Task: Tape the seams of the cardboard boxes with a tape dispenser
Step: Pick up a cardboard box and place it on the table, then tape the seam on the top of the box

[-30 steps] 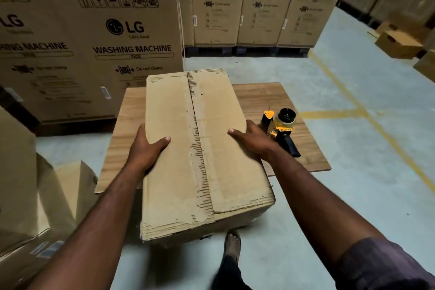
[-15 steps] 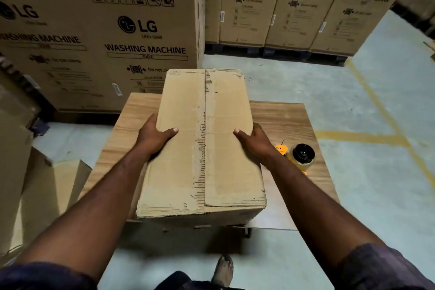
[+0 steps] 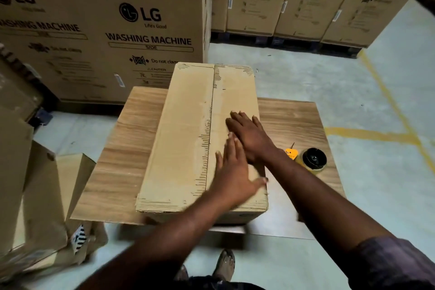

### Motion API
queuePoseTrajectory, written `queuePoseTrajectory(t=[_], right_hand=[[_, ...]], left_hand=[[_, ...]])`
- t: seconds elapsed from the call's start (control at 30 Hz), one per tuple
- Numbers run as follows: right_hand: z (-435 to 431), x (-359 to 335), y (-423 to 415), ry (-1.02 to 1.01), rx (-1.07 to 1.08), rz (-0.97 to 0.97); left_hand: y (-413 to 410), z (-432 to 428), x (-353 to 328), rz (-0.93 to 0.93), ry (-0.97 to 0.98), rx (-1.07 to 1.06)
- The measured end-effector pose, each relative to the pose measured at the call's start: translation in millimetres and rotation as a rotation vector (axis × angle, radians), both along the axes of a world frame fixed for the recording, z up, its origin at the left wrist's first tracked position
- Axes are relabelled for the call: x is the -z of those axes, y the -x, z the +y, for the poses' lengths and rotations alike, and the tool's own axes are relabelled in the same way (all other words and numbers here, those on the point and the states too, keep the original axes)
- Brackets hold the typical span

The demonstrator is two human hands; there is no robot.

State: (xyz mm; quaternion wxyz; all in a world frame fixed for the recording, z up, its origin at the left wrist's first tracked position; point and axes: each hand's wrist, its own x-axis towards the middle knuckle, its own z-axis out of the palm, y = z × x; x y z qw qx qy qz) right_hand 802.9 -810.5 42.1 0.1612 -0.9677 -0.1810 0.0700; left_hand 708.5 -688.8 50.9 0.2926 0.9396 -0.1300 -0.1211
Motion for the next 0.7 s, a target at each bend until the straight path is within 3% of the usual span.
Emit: queuePoseTrajectory(t=[0.1,0.33,0.57,0.7], right_hand=[[-11,3,-6,0.067,-0.052,-0.041],[6,4,-2,0.138,0.029,-0.020],[77,11,38,0.074,0.301,-0.012],[95,11,46,0.061,0.224,0.003]], left_hand=[[25,-24,8,-0.037,-0.165,-0.020],[14,-1,-1,0.063,-0.163,0.051],[-12,138,0,0.102,-0.228,0.448],[-17,203,-5,0.145,-0.279,0.405]])
